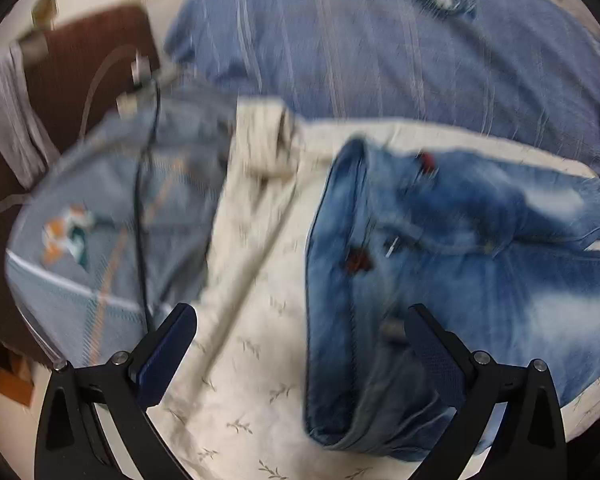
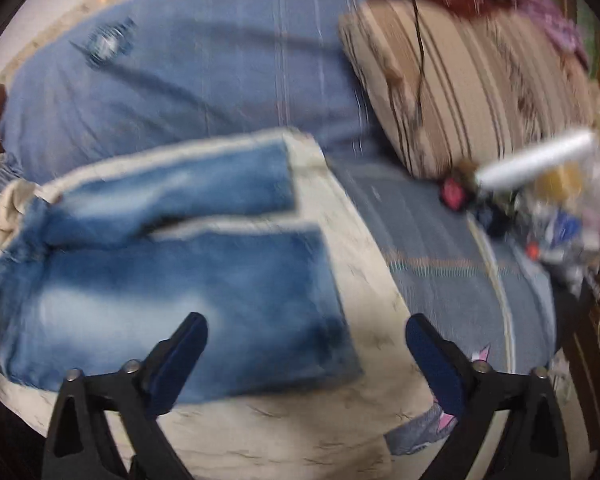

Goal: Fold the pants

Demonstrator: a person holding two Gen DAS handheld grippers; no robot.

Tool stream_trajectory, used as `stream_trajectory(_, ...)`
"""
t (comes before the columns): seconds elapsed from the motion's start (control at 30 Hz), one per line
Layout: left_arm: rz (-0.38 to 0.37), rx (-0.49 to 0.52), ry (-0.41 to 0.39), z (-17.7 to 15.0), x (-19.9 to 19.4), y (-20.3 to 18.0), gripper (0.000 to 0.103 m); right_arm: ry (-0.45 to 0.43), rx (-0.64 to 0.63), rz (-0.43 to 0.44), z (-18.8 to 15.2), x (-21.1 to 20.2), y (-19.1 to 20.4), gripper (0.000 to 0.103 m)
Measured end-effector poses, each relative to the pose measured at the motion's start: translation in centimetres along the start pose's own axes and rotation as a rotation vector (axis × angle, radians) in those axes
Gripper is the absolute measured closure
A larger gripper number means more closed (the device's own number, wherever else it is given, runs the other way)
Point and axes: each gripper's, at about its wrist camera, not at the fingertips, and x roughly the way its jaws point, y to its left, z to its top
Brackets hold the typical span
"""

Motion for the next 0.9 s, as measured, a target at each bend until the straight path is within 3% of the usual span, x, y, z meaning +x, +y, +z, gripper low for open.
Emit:
stream_trajectory(0.1,-0.047,-0.031,0.058,-1.1,2.1,0.4,0.000,0.045,0.066,0.068,-1.0,2.0,-1.4,0.031)
stream_trajectory(0.2,-0.058,-0.002,0.074,-1.9,3.2,-0.6,0.000,0.040,0.045,0.075,-1.5,3.5,-0.8,0.041)
stream_trajectory(0.33,0.003,0.055,0.226,-3.1,6.1,-1.8,0.000,0.090,-0.010,0.002,-2.0,5.3,0.2,0.045)
stream_trajectory(0.4,0.009,0.076,0.219,-2.5,5.5,-1.9,0.000,0.104,-0.035,-0.013,-1.4,4.8,0.3,0.044)
stream_trajectory(0.53,0.017,0.117,0.068,2.6,1.7,-2.4,0.000,0.036,0.042,0.111,2.7,2.5,-0.8,0.043)
stream_trajectory(0.6,-0.018,0.102,0.008,5.8,0.5,-2.7,0.000,-0.020,0.081,0.165,5.7,1.7,-1.0,0.029)
stream_trajectory(0.7,-0.043,0.080,-0.035,10.2,1.3,-3.8,0.000,-0.068,0.064,0.178,9.8,2.6,-0.2,0.025)
stream_trajectory(0.9,-0.116,-0.016,0.099,16.9,10.0,-5.0,0.000,-0.004,0.059,0.208,17.1,10.4,1.4,0.025)
